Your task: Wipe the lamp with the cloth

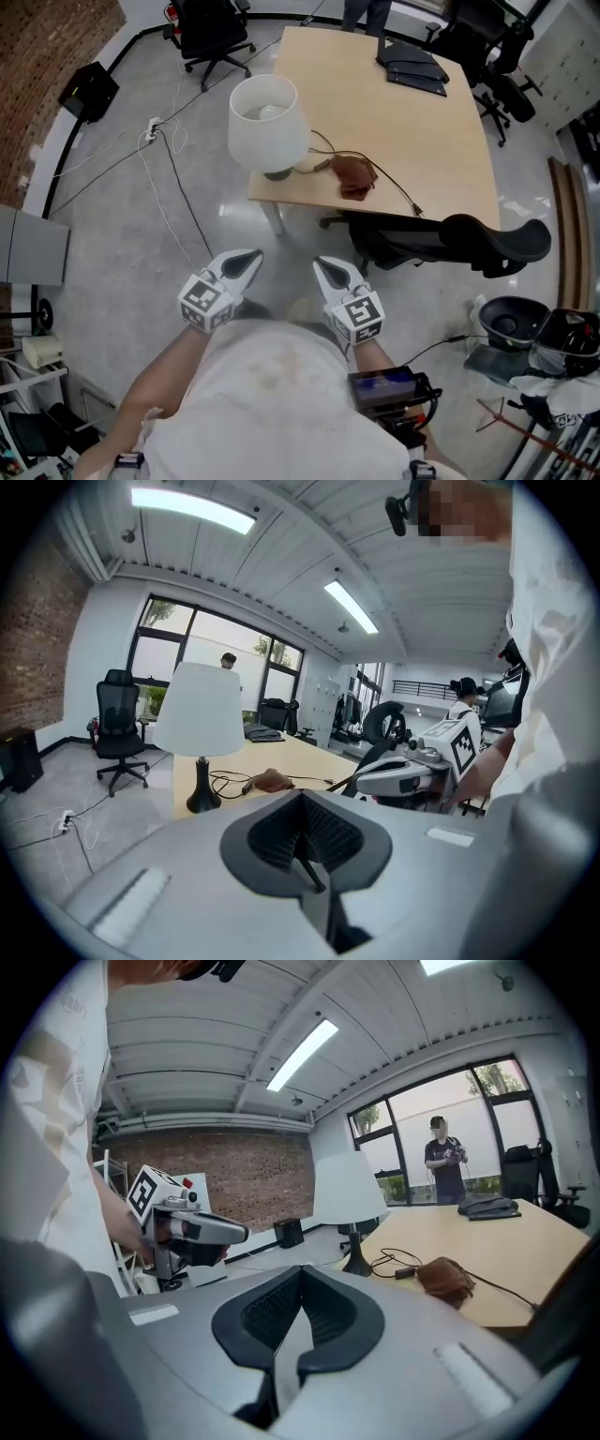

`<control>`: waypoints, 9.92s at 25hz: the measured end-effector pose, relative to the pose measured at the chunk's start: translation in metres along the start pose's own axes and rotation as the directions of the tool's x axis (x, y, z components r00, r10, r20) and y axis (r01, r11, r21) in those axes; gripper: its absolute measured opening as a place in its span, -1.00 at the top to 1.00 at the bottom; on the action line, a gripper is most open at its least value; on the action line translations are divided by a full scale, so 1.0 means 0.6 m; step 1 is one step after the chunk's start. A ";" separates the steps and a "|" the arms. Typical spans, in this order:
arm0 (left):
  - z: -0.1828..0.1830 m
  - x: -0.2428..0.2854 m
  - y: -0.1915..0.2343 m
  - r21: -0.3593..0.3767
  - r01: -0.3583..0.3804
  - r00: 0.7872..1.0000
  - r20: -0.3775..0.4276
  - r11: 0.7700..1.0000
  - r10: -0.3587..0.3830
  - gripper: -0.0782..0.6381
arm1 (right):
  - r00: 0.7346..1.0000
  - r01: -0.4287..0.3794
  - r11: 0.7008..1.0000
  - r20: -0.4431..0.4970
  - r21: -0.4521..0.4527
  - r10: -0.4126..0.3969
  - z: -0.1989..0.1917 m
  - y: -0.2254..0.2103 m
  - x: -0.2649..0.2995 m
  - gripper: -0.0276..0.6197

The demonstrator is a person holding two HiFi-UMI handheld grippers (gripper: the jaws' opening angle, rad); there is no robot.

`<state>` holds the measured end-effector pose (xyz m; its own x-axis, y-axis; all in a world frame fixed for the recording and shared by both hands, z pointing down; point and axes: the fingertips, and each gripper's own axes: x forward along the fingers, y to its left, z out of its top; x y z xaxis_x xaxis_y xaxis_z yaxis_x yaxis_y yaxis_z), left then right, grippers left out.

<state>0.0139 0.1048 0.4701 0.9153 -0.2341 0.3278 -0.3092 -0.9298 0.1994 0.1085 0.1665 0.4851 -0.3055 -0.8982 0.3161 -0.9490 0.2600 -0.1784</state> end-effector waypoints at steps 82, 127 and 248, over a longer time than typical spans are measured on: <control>0.026 0.158 0.206 -0.071 -0.088 0.990 -0.113 0.994 0.080 0.78 | 0.769 0.471 0.873 -0.542 0.123 -0.339 -0.101 -0.566 0.266 0.49; 0.145 0.082 0.275 -0.042 -0.138 0.990 0.027 0.990 0.139 0.78 | 1.000 -0.004 0.986 -0.022 0.166 0.008 0.166 -0.328 0.264 0.47; 0.147 -0.042 0.383 -0.277 -0.547 0.793 0.130 0.790 0.595 0.78 | 0.685 -0.715 0.698 -0.239 -0.041 0.688 0.500 -0.306 0.562 0.57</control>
<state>-0.0573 -0.1282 0.4264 0.5756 -0.7758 0.2584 -0.8165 -0.5279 0.2339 0.2031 -0.2904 0.3449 -0.8810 -0.3513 0.3168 -0.4466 0.8384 -0.3124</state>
